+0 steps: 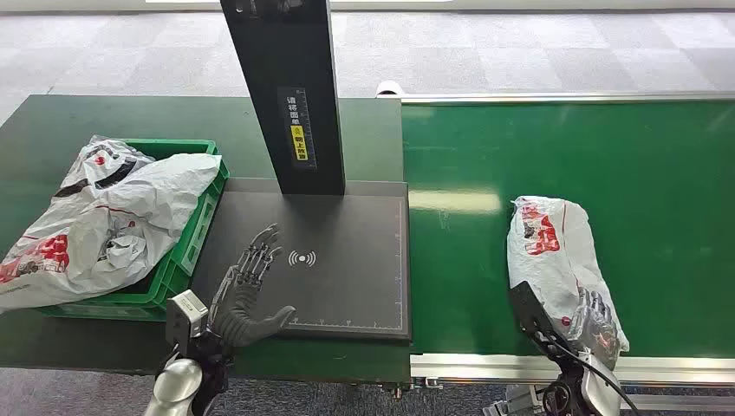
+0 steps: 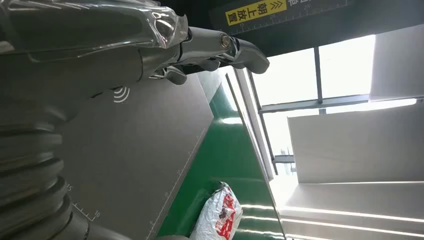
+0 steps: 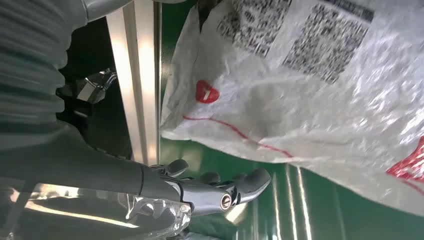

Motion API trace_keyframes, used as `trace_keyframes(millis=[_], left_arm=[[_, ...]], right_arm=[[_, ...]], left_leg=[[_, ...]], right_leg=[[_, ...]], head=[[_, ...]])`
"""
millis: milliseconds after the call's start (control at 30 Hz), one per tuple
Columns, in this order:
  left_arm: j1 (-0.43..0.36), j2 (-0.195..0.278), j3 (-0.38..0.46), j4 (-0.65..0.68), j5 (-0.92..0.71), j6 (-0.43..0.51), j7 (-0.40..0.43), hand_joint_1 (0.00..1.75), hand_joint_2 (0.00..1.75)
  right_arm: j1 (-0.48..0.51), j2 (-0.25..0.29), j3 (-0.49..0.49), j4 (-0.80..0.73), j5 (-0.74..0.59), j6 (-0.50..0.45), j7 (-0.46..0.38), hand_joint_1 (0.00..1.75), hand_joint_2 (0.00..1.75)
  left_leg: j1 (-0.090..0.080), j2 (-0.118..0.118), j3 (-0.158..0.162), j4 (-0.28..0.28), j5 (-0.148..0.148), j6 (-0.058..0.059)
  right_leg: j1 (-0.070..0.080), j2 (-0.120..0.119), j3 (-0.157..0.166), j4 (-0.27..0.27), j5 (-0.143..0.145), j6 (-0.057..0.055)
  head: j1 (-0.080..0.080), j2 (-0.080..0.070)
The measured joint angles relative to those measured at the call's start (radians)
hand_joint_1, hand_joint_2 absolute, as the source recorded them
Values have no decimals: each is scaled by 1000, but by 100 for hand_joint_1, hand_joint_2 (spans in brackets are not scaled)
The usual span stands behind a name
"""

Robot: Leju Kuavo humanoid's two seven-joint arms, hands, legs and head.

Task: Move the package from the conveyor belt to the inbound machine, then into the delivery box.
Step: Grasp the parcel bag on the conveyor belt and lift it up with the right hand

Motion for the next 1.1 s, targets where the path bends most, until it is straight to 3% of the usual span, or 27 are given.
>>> trace_keyframes(millis=[300,1000,1033,1100], left_arm=[[0,0,7,0,-7,8,9,0,175],[8,-2,17,-7,-23,22,24,0,175],[8,-2,18,-8,-24,24,24,0,175],[10,-2,18,-8,-27,26,26,0,175]], right_arm=[[-38,-21,35,111,30,10,49,0,175],[-98,-42,63,228,51,58,56,2,175],[-102,-43,66,236,49,64,54,30,175],[-108,-47,74,250,44,71,47,106,175]], left_leg=[[0,0,0,0,0,0],[0,1,5,0,0,0],[0,1,6,0,0,0],[0,1,9,0,-1,0]], right_leg=[[0,0,0,0,0,0],[0,0,4,0,0,0],[0,0,5,0,0,0],[0,1,8,0,0,0]], head=[[0,0],[0,0],[0,0],[0,0]])
